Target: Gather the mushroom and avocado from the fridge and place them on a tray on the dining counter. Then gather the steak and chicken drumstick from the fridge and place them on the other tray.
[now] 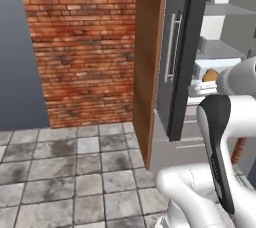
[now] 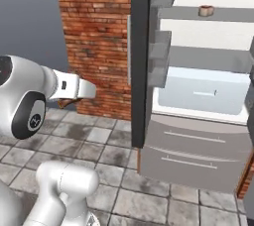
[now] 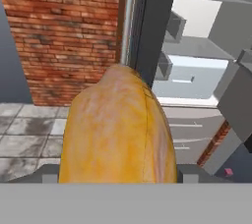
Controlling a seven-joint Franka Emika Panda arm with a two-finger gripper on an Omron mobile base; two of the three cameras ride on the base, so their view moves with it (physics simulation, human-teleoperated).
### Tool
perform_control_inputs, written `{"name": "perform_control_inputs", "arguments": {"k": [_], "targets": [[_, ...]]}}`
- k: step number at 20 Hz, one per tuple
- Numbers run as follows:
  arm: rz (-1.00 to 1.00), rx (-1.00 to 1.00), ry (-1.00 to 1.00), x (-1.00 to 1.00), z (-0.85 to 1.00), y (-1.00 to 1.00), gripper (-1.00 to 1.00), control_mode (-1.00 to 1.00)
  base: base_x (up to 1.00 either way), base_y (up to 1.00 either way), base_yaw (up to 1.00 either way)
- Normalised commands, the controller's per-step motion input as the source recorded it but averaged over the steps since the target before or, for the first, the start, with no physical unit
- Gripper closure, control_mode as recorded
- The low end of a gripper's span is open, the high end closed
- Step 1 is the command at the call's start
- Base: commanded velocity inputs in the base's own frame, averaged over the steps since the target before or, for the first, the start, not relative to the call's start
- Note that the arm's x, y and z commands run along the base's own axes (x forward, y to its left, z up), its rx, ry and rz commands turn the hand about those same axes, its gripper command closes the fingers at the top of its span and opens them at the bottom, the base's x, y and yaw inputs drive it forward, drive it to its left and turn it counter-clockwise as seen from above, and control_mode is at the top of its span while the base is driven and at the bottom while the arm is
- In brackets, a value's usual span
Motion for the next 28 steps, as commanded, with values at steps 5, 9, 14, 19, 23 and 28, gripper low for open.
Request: {"name": "perform_control_inputs", "arguments": {"k": [5, 9, 14, 19, 23, 28], "targets": [[0.0, 0.0, 0.0, 0.0, 0.0, 0.0, 1.0, 1.0, -0.07, 0.95, 0.01], [0.0, 0.0, 0.0, 0.0, 0.0, 0.0, 1.0, 1.0, 0.17, 0.97, 0.18], [0.0, 0.0, 0.0, 0.0, 0.0, 0.0, 1.0, 1.0, 0.22, 0.87, 0.31], [0.0, 0.0, 0.0, 0.0, 0.0, 0.0, 1.0, 1.0, 0.18, 0.57, 0.39], [0.0, 0.0, 0.0, 0.0, 0.0, 0.0, 1.0, 1.0, 0.17, 0.24, 0.49], [0.0, 0.0, 0.0, 0.0, 0.0, 0.0, 1.0, 1.0, 0.2, 0.14, 0.55]]}}
